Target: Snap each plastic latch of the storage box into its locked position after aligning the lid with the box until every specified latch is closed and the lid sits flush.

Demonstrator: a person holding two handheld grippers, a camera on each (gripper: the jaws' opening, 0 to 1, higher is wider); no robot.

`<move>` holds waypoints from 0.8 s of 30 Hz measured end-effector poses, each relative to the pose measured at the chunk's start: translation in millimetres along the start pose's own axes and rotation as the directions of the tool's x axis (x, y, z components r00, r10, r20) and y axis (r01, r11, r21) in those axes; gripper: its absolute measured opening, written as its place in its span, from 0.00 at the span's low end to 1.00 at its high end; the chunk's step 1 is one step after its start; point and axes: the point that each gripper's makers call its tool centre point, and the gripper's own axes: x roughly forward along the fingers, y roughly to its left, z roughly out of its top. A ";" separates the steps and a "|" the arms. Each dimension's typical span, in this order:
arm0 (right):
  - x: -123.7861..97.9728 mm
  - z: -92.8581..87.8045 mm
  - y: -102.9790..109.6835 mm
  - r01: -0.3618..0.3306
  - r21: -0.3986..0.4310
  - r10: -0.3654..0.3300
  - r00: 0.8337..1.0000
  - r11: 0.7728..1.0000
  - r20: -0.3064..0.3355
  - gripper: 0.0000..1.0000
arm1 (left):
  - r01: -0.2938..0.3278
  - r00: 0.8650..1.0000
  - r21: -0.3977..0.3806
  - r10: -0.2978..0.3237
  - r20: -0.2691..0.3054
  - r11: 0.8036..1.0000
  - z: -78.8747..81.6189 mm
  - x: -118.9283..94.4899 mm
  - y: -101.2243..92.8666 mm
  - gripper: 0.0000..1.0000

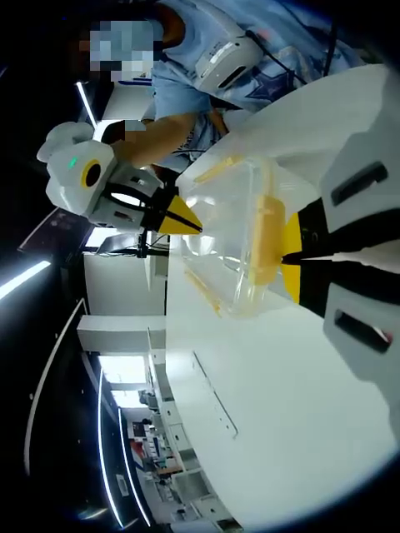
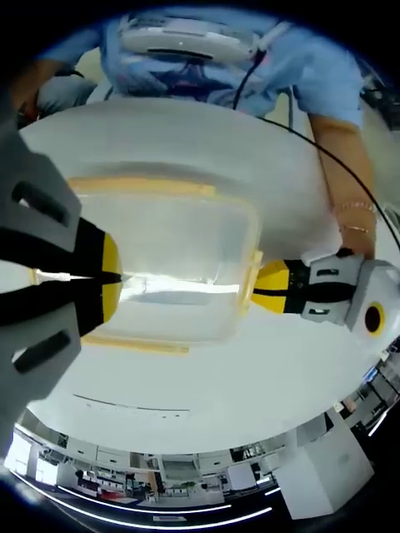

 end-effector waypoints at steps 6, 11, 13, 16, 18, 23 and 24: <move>-1.6 -1.2 -1.9 0.017 0.002 -0.017 1.000 1.000 0.003 0.00 | -0.047 0.999 0.011 0.047 -0.015 0.999 -3.5 -5.2 9.2 0.01; -2.2 -1.8 -0.9 0.027 -0.001 -0.027 0.999 1.000 0.024 0.00 | -0.154 0.988 -0.030 0.153 -0.006 0.988 -7.3 -23.1 34.4 0.00; -2.1 -2.2 0.0 0.031 -0.004 -0.031 0.999 1.000 0.029 0.00 | -0.171 0.985 -0.021 0.171 0.007 0.985 -2.9 -26.9 35.0 0.00; -1.9 -2.5 -0.2 0.037 -0.006 -0.037 0.999 0.999 0.033 0.00 | -0.177 0.984 -0.007 0.177 0.035 0.984 8.0 -30.4 32.4 0.00; -1.9 -2.5 -0.2 0.038 -0.008 -0.038 0.999 0.999 0.034 0.00 | -0.180 0.983 0.003 0.179 0.037 0.984 10.4 -30.5 31.5 0.00; -1.9 -2.7 -0.6 0.041 -0.012 -0.040 0.998 0.999 0.043 0.00 | -0.182 0.982 0.052 0.179 0.051 0.982 27.9 -28.8 26.6 0.00; -1.9 -3.0 -0.8 0.040 -0.013 -0.039 0.998 0.999 0.048 0.00 | -0.177 0.983 0.068 0.173 0.055 0.982 34.8 -27.3 24.8 0.00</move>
